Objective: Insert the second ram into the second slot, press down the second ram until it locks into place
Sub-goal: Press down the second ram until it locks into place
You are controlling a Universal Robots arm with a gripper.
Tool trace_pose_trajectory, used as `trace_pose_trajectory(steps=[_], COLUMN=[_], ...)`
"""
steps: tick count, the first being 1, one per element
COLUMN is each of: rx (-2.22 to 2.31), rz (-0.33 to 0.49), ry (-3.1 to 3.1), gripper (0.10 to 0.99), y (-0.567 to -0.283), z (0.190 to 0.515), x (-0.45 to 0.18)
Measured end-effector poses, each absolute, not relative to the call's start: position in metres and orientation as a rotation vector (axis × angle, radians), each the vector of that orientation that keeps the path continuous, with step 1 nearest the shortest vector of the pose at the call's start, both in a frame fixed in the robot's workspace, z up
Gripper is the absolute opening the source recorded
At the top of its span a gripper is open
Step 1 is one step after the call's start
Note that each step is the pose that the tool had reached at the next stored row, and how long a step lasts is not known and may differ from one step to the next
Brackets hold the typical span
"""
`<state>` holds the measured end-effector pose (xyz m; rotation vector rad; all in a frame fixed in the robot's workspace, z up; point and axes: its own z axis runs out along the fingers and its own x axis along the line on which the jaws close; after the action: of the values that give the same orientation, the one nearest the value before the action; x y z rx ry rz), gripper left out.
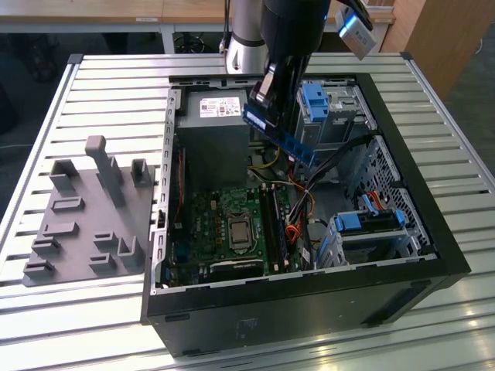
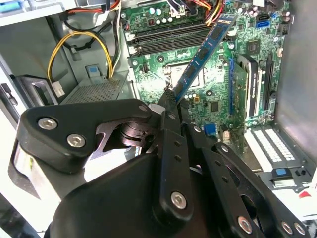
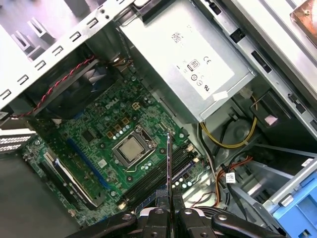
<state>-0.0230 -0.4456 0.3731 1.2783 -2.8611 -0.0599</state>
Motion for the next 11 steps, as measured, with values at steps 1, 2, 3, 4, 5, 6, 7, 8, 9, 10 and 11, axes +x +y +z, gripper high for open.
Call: trace_pose_trajectory(steps=[1,2,3,4,5,6,7,8,9,10,11], rx=[1.267,1.257,1.247,1.237,1.228,1.218,1.211,1.204,1.197,1.192,1.186], rz=[-0.06,-0.06,-0.06,-0.06,-0.06,-0.06,-0.06,-0.06,-0.06,-0.06,-0.06], ry=[-2.866,-2.871,-2.875,-2.88,-2.884,-2.888,-2.891,-2.894,-2.897,-2.899,-2.902], gripper=[0.137,0.137,0.137,0.137,0.137,0.137,0.137,0.137,0.137,0.137,0.137], y=[-0.4456,-0.4456,-0.4456,-0.4456,-0.4456,-0.4456,-0.4456,-0.4456,-0.4456,-0.4456,-0.4456], z=[0.3731,0.3731,0.373,0.3731,0.3731,0.3731,0.3731,0.3731,0.3731,0.3731,0.3731], x=[-0.023,-0.023,-0.023,-0.023,-0.023,-0.023,-0.023,-0.023,-0.023,-0.023,-0.023])
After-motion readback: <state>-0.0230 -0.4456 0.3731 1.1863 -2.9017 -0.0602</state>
